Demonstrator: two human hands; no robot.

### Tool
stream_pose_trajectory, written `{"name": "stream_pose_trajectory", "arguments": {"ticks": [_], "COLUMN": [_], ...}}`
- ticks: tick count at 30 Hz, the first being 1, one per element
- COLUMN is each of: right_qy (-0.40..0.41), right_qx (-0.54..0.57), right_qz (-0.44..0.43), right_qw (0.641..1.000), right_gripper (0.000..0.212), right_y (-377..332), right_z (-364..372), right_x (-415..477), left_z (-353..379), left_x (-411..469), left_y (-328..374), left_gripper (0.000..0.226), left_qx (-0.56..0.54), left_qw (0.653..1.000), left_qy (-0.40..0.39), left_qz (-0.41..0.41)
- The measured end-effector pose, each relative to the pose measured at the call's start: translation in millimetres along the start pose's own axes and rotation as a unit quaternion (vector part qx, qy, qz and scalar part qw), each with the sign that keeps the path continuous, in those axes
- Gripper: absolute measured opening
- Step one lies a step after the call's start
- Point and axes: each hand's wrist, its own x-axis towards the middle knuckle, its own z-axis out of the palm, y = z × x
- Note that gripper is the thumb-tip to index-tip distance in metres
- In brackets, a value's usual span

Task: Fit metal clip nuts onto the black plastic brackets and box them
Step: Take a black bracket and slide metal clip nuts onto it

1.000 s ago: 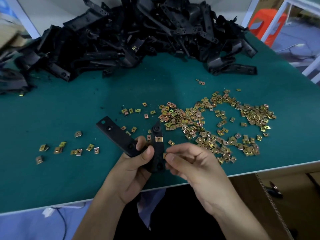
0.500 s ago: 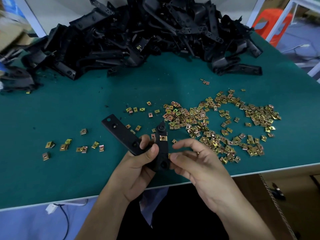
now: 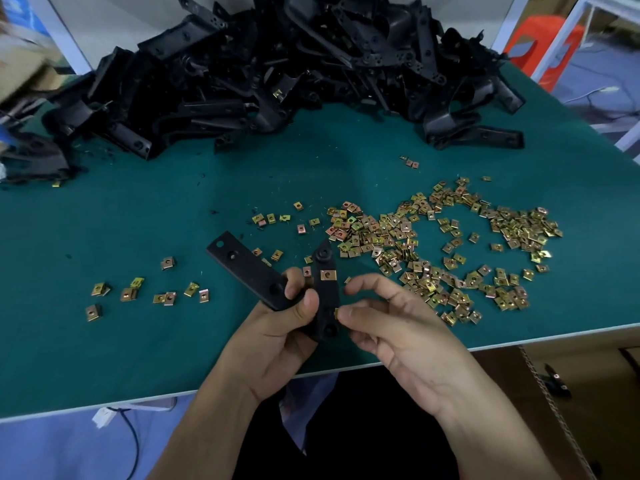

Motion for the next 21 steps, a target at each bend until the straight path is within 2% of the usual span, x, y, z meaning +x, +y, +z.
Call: {"name": "stream_pose_trajectory", "arguments": {"ticks": [4,10,12,17,21], "right_qy": [0.02,0.03,0.037,0.087,0.113], "right_qx": [-0.026,-0.038,-0.058,-0.07,-0.099], "right_qz": [0.004,-0.013,-0.029,-0.089,-0.141], "right_qw": [0.999,0.999,0.997,0.99,0.978], "right_gripper": [0.03,0.026,0.028,0.037,0.034], "right_y": [1.9,3.4,2.7,-3.9,-7.9], "right_z": [2.1,4.9,5.4,-8.7,-23.8], "right_x": [3.4,1.5,-0.5,-12.4,-24.9], "left_z": [4.7,5.5,6.6,5.2,23.5], "left_x": [1.2,4.0,2.9,0.6,8.4], "left_y": [-1.2,-4.0,-4.1,-4.8,-18.6], "left_gripper": [0.053,0.053,0.049,0.058,0.068], "left_qx": [0.01,0.01,0.015,0.022,0.088], "left_qw": [1.0,0.999,0.999,0.988,0.983], "left_qy": [-0.018,0.017,0.033,0.118,0.111], "left_qz": [0.016,0.025,0.031,0.092,0.121]}}
